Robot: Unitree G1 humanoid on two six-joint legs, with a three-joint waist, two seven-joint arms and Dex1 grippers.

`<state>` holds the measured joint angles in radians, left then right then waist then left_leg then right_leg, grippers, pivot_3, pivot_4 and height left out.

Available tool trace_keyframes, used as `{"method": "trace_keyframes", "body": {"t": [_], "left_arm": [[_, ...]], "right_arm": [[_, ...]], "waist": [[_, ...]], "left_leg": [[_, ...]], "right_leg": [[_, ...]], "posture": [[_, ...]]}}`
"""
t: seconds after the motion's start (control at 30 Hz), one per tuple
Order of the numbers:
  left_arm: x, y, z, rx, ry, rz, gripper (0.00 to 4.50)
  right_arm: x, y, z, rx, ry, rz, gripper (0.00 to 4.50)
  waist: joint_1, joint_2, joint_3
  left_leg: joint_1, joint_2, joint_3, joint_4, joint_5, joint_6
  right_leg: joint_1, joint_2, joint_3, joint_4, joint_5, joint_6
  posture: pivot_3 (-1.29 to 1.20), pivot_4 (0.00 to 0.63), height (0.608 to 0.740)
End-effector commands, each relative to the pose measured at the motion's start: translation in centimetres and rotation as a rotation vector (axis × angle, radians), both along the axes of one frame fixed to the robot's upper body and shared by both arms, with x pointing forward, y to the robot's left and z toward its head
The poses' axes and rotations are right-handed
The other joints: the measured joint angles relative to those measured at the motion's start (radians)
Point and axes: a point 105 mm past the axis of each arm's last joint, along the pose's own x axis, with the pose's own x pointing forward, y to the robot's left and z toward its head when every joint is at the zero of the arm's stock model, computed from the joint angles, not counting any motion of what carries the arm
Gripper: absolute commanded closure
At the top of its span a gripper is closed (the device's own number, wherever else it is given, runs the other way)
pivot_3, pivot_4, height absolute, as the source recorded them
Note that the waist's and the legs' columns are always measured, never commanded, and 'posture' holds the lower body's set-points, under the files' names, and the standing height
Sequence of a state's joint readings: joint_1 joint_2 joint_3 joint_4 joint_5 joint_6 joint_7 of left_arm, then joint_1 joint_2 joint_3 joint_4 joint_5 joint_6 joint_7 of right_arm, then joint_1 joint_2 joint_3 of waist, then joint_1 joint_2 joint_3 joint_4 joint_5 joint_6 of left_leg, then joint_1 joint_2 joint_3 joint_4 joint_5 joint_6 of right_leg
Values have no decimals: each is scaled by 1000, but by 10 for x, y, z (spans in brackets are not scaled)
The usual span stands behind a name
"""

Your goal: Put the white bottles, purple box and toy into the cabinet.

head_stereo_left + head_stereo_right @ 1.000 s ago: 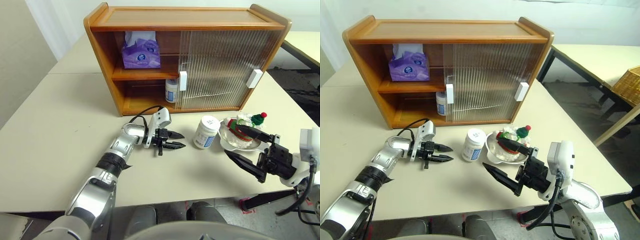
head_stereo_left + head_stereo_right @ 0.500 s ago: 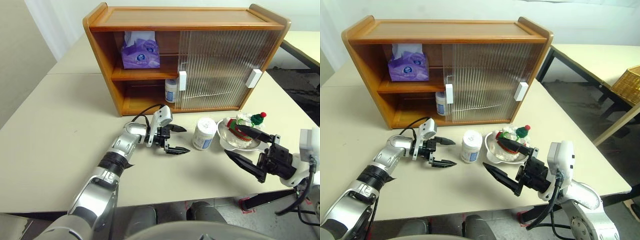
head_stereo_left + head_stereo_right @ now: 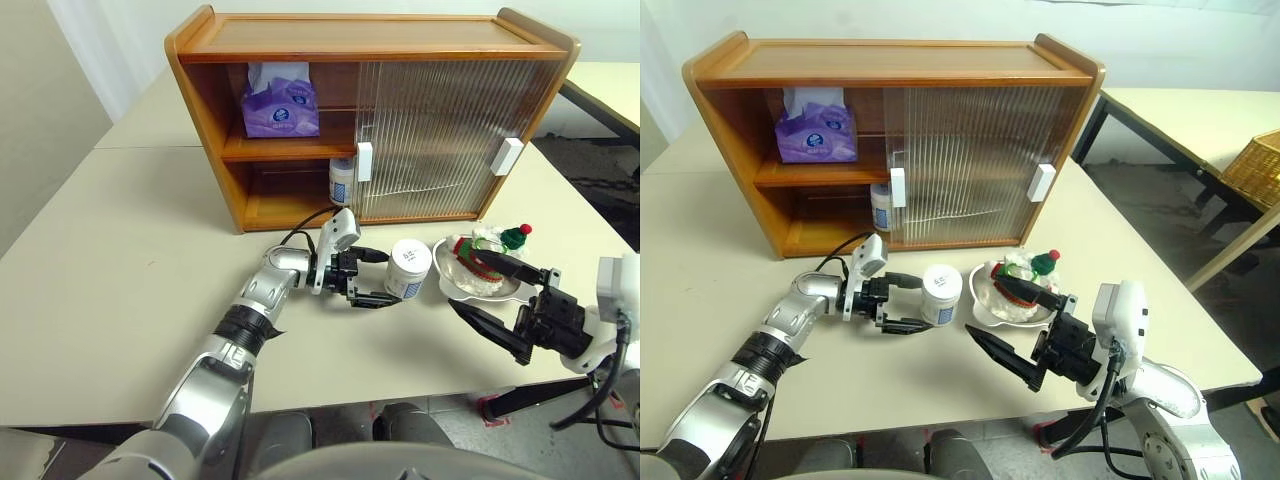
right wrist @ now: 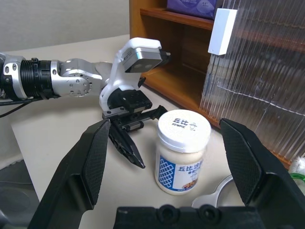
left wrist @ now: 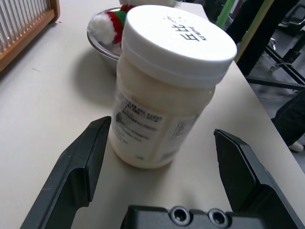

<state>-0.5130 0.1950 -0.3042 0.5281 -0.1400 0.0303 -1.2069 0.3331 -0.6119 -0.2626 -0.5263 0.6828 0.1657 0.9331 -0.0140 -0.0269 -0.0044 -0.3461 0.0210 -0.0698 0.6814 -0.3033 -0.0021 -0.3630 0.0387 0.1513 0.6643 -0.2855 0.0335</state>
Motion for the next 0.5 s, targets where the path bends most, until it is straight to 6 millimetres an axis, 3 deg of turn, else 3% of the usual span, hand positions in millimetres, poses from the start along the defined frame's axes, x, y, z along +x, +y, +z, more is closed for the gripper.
{"method": "trace_keyframes", "body": {"t": [0.03, 0.43, 0.5], "left_arm": [[2, -10, -6, 41, -15, -8, 40], [3, -32, -10, 37, 2, -10, 40], [3, -32, -11, 43, 18, -7, 657]], "right_arm": [[1, -1, 5, 3, -11, -9, 0], [-1, 0, 4, -2, -7, -13, 0], [-1, 0, 3, -2, -7, -15, 0]], "waist": [[0, 0, 0], [-1, 0, 0], [-2, 0, 0]], "left_leg": [[0, 0, 0, 0, 0, 0], [0, -2, 2, 1, 0, 0], [0, -2, 2, 2, 0, 0]], "right_leg": [[0, 0, 0, 0, 0, 0], [1, 0, -1, 0, -1, 2], [1, 0, 0, 0, -1, 3]], "posture": [[-53, 0, 740], [-62, 0, 740], [-62, 0, 740]]}}
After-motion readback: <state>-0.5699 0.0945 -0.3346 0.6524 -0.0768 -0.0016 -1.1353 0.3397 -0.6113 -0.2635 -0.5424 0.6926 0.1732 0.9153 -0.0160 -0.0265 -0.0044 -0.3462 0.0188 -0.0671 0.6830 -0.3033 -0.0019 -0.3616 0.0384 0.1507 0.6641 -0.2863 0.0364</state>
